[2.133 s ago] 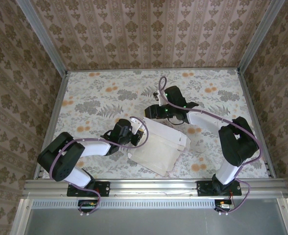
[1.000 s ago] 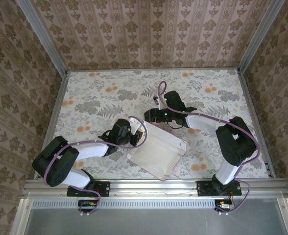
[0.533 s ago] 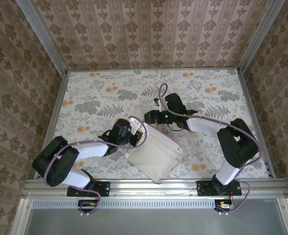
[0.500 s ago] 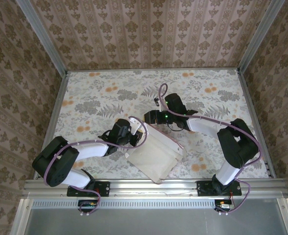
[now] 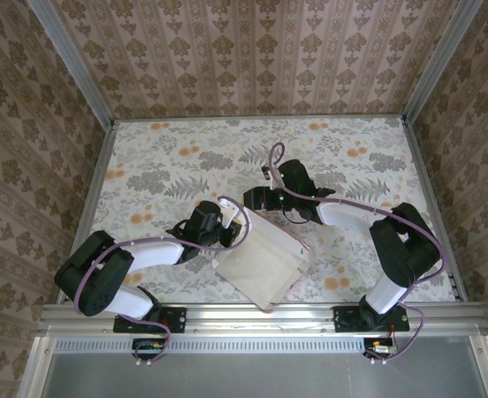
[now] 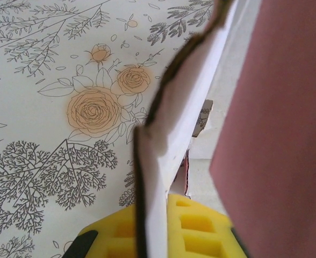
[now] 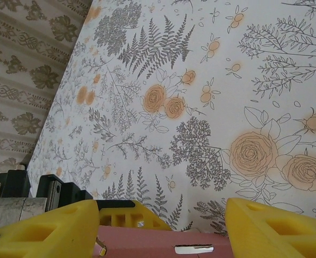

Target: Fold the paper box

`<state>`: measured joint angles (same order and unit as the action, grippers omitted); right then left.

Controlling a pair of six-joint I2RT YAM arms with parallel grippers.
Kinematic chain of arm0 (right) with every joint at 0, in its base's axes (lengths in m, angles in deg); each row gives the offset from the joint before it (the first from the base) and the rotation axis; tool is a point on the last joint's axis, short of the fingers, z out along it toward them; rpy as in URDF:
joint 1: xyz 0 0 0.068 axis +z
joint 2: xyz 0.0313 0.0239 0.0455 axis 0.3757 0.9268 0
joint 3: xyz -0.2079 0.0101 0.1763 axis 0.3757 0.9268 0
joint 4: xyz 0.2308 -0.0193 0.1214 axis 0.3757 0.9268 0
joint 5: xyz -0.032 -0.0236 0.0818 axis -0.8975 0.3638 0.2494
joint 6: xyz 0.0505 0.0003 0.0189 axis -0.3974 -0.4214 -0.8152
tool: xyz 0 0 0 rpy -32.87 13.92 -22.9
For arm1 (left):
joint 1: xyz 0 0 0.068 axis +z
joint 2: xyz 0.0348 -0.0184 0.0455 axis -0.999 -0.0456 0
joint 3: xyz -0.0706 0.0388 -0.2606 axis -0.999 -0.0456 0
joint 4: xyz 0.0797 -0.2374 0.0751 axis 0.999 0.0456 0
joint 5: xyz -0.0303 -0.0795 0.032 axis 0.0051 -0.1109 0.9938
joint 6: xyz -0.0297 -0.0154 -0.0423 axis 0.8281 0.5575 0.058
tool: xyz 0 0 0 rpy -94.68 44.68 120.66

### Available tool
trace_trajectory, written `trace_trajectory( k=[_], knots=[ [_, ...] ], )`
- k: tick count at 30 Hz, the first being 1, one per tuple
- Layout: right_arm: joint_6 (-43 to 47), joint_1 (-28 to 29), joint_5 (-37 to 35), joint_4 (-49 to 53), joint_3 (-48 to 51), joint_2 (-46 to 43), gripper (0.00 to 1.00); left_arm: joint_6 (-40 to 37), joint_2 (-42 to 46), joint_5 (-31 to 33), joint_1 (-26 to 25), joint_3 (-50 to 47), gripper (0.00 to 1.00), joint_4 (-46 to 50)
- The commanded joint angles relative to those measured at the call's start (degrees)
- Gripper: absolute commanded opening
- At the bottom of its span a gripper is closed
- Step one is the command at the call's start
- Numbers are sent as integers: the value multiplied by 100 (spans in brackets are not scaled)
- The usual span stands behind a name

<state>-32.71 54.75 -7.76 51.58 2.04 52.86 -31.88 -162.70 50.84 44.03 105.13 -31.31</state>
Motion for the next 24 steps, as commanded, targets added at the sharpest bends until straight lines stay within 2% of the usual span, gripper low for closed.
trace_trajectory(
  k=[1, 7, 11, 18, 24],
  knots=[
    [97, 208, -173, 44, 85, -10, 65, -1, 168, -78, -20, 176, 5, 166],
    [158, 204, -376, 62, 222, -97, 65, 18, 384, -33, -24, 116, 11, 239],
    [131, 203, -390, 54, 241, -169, 65, 32, 426, -60, -26, 81, 5, 246],
    [18, 194, -287, 57, 199, -351, 64, 97, 562, -102, -32, -49, 5, 77],
    [71, 203, -132, 145, 174, -319, 65, 140, 628, -201, -22, -53, 0, 19]
  ],
)
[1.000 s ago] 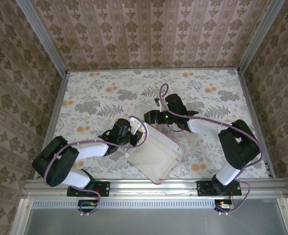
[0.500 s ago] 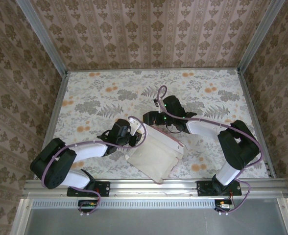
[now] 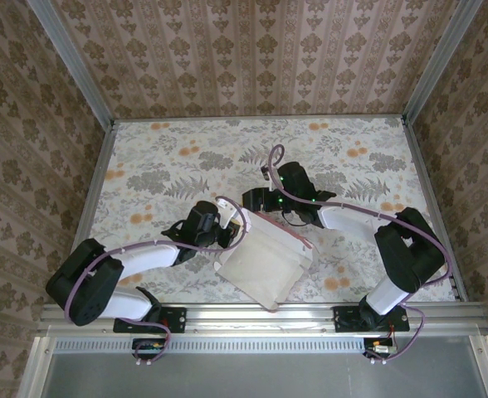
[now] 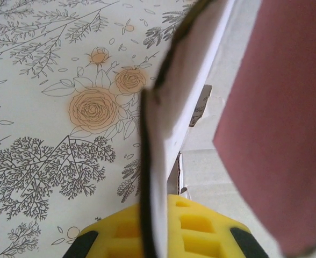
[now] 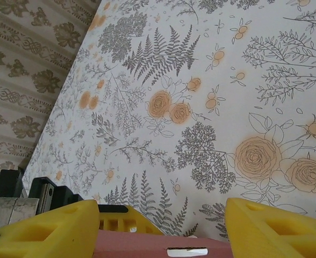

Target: Fold the paper box

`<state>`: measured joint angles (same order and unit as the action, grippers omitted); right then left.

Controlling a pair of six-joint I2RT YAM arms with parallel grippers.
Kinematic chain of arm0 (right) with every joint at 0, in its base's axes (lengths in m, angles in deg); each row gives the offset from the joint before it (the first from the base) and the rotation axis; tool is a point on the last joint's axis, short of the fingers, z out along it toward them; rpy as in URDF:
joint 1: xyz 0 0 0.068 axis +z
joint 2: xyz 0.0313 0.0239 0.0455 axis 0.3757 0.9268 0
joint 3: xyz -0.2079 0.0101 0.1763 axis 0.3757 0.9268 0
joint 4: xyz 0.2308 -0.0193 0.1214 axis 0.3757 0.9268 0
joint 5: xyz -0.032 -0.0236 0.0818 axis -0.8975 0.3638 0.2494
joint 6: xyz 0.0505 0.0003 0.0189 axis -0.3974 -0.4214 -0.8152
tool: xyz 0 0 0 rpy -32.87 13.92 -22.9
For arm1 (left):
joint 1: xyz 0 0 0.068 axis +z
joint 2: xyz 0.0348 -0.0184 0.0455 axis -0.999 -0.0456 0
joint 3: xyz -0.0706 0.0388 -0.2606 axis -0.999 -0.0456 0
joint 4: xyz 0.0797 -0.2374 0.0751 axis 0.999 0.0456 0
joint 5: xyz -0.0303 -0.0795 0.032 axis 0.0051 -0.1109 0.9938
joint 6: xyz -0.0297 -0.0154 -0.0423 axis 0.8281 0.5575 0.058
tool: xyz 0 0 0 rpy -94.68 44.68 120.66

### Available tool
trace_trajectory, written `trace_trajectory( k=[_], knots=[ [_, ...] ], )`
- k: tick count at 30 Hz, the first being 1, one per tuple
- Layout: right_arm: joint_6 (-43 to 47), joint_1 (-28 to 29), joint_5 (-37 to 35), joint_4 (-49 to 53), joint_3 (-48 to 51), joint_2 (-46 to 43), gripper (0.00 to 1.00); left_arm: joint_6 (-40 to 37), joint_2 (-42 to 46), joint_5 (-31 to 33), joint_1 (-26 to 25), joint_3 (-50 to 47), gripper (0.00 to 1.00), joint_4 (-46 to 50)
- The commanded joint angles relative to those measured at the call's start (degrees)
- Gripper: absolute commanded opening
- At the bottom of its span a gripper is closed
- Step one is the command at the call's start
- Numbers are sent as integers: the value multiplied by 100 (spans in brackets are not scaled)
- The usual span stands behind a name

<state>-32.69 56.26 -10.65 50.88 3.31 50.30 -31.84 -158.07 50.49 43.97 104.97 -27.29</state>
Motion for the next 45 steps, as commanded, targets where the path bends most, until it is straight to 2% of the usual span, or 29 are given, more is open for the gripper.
trace_trajectory(
  k=[1, 6, 8, 12, 22, 27, 28, 32, 45],
  knots=[
    [65, 52, 183, 211, 65, -50, 65, 145, 168, -170, -17, -37, 0, -391],
    [85, 69, 114, 228, 156, -21, 65, 180, 165, -144, -15, -35, 1, -399],
    [79, 70, 46, 216, 208, -20, 65, 197, 186, -131, -4, -40, 8, -408],
    [49, 62, 13, 185, 238, -12, 65, 221, 251, -176, 14, -48, 10, -419],
    [52, 61, 13, 132, 305, 47, 64, 173, 503, -402, 180, -54, 9, -305],
    [46, 52, -26, 132, 308, 63, 64, 139, 662, -480, 215, -98, 5, -198],
    [32, 52, -48, 128, 317, 57, 64, 130, 666, -513, 219, -94, 0, -167],
    [-25, 55, -21, 93, 272, -1, 64, 117, 635, -579, 208, -106, 0, -141],
    [-503, -29, 275, -559, 559, -279, 66, 41, 442, -38, -72, -142, 0, -234]
  ],
)
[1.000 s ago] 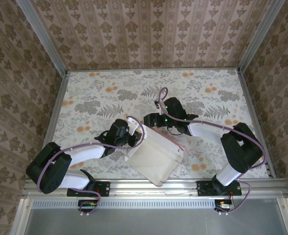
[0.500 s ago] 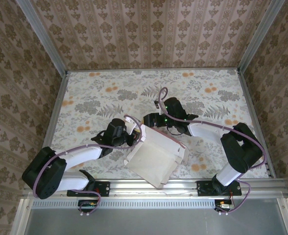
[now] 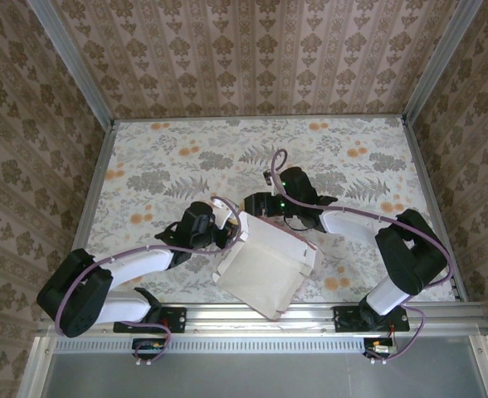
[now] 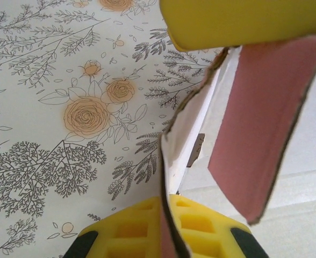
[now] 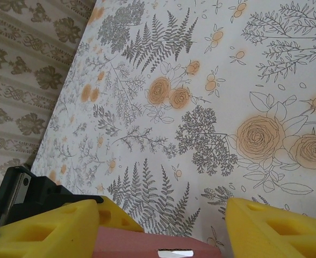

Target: Fold the paper box

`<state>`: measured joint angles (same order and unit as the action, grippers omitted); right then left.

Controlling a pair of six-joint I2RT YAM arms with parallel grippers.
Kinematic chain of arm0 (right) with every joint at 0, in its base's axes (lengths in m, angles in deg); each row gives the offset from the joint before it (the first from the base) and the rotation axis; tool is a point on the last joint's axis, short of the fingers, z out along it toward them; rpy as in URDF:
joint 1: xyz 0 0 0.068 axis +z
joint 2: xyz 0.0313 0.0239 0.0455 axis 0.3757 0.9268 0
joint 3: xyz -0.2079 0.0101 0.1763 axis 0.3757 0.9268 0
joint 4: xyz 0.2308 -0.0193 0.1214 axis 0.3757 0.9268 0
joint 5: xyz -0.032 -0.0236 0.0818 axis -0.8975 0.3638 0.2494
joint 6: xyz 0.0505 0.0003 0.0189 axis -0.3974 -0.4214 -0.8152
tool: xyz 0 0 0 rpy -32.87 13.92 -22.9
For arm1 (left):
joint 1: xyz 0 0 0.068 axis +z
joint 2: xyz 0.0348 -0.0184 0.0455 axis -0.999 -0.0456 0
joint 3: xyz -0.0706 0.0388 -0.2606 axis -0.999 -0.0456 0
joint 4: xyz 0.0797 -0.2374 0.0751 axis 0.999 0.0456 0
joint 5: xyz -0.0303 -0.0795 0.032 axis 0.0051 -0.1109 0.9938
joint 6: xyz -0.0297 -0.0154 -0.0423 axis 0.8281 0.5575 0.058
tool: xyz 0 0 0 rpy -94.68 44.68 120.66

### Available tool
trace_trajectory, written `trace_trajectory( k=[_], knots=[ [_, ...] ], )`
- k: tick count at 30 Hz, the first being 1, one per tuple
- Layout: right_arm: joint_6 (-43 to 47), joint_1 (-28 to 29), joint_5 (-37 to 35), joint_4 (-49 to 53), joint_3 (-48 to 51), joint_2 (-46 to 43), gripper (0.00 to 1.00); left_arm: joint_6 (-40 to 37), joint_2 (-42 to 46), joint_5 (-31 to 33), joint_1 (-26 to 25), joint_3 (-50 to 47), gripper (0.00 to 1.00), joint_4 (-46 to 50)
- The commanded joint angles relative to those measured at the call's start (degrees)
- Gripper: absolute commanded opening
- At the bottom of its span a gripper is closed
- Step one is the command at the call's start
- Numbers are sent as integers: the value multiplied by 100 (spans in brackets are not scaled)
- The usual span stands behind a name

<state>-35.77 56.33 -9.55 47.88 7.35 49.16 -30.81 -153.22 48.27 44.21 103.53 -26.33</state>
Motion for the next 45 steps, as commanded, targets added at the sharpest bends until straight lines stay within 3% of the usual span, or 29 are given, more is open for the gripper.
trace_trajectory(
  k=[1, 13, 28, 41, 45],
  knots=[
    [-231, -57, 175, -320, 182, -187, 66, -78, -48, 239, -124, 9, 0, -332],
    [-478, -165, 174, -652, 340, -383, 72, -163, -117, 631, -376, -7, 0, -331],
    [-600, -128, 475, -1024, 695, -336, 72, -150, -281, 699, -425, 72, 0, -353],
    [-136, 189, -294, -160, 459, -362, 72, -126, -467, 800, -614, 147, 0, -417],
    [-218, 212, -382, -341, 601, -375, 72, -115, -521, 795, -654, 160, 0, -457]
  ],
)
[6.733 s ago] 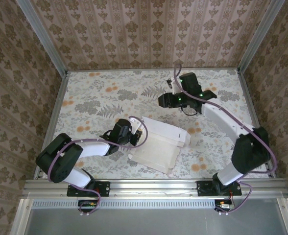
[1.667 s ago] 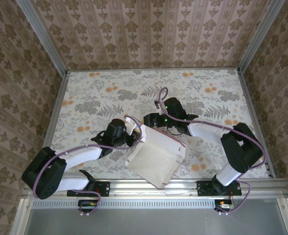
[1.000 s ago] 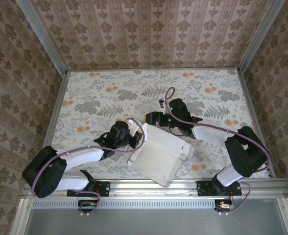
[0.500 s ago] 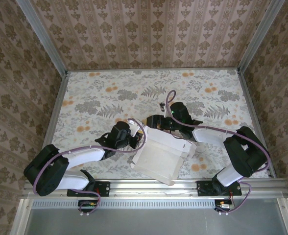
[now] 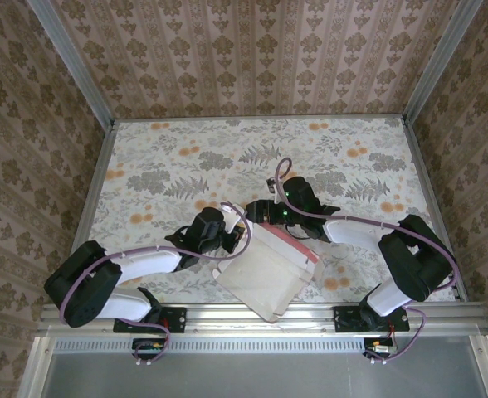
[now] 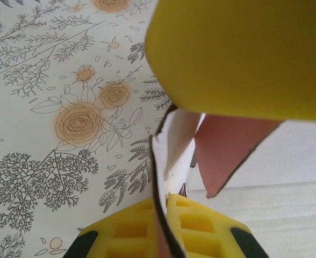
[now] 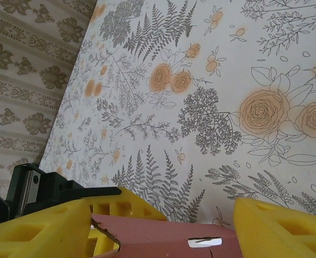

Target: Fold the paper box

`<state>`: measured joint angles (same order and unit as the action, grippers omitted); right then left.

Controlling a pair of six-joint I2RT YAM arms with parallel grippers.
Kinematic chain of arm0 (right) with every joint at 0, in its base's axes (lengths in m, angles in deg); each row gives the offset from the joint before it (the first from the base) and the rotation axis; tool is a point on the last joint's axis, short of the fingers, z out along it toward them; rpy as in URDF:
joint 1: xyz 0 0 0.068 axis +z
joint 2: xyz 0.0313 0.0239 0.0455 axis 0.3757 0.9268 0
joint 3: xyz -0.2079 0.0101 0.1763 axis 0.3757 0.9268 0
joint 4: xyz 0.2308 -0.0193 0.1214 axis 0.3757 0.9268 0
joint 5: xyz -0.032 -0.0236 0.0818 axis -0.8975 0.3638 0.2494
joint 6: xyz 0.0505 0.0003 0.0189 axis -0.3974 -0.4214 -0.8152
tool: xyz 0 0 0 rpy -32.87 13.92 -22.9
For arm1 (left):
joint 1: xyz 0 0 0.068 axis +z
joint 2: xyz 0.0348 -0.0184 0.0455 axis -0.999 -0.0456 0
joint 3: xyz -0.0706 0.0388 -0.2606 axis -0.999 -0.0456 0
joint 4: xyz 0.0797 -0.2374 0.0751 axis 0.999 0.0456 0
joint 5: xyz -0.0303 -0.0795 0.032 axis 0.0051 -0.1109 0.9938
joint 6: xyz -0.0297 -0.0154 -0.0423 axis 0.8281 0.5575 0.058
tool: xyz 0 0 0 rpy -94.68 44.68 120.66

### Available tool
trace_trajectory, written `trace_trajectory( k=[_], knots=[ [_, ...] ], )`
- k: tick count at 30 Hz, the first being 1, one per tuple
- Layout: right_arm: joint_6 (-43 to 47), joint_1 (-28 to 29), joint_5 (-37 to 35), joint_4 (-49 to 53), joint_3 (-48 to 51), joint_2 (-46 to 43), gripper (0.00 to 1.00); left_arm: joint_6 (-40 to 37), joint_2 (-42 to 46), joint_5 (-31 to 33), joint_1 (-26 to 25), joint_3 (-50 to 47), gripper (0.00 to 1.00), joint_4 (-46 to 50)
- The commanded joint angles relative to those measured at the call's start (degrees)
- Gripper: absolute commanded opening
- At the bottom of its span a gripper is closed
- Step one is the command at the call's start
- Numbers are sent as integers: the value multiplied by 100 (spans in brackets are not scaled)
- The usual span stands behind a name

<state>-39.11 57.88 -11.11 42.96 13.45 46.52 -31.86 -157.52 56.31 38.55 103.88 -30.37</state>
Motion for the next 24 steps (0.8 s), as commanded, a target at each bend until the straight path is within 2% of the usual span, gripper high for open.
trace_trajectory(
  k=[1, 12, 24],
  knots=[
    [94, 57, -259, 117, 17, -115, 72, -10, -92, -11, -90, 125, 0, -66],
    [-109, 68, -626, -455, 334, -265, 72, 56, -51, -61, -195, 54, 0, -80],
    [-88, 161, -732, -509, 376, -162, 74, 113, -92, -45, -386, 90, 0, -40]
  ],
)
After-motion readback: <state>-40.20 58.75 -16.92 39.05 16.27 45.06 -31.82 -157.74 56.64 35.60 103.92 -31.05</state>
